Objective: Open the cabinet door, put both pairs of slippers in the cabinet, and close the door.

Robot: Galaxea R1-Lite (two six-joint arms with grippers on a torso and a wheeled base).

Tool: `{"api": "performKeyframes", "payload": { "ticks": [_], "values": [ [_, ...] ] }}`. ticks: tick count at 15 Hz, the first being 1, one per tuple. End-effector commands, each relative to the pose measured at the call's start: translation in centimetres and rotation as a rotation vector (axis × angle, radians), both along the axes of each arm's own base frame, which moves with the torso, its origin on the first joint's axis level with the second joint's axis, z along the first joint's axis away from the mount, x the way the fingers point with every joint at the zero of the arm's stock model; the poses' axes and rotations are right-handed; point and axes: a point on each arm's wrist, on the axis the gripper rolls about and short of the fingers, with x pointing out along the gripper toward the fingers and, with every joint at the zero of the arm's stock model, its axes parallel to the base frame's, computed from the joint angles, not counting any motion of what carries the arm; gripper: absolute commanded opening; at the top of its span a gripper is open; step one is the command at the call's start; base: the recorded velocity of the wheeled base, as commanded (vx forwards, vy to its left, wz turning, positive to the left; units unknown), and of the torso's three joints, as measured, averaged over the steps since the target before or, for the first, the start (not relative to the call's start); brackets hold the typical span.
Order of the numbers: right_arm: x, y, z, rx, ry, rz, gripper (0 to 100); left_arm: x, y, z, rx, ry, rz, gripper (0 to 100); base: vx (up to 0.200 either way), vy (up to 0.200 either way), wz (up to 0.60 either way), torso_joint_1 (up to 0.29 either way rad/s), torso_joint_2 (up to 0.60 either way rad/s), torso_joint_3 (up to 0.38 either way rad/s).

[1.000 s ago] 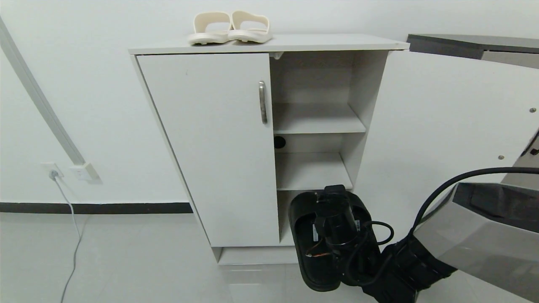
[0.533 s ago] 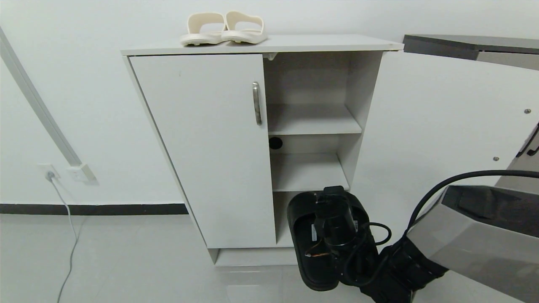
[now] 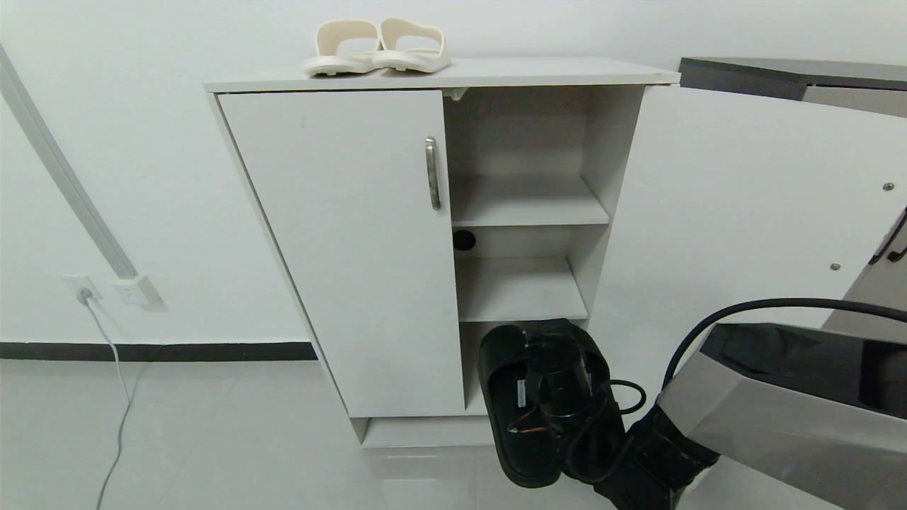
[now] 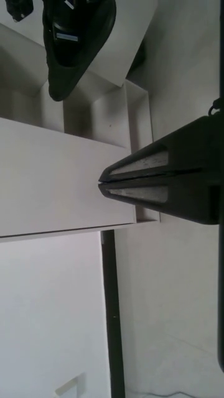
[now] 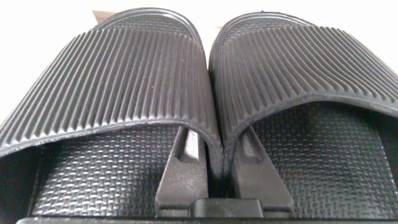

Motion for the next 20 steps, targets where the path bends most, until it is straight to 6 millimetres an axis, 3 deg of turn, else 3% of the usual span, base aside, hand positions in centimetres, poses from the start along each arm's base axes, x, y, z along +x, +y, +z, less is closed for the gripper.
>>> {"api": "performKeyframes", "payload": {
  "ticks": [1, 13, 16, 20],
  "values": [
    [0.1, 0.2, -0.5, -0.006, 0.006, 0.002, 0, 0.0, 0.0, 0.0, -0.001, 0.001, 0.000, 0, 0.000, 0.000, 0.00, -0.002, 0.00, -0.105],
    [0.9, 0.0, -0.4, 0.020, -0.017, -0.016, 0, 0.0, 0.0, 0.0, 0.000, 0.001, 0.000, 0, 0.000, 0.000, 0.00, 0.003, 0.00, -0.151],
    [0.6, -0.1, 0.3, 0.025, -0.119, 0.004, 0, 0.0, 0.0, 0.0, 0.000, 0.003, 0.000, 0, 0.000, 0.000, 0.00, 0.000, 0.00, 0.000],
    [0.9, 0.0, -0.9, -0.012, -0.227, 0.014, 0, 0.0, 0.0, 0.0, 0.000, 0.003, 0.000, 0, 0.000, 0.000, 0.00, 0.000, 0.00, 0.000]
  ]
}}
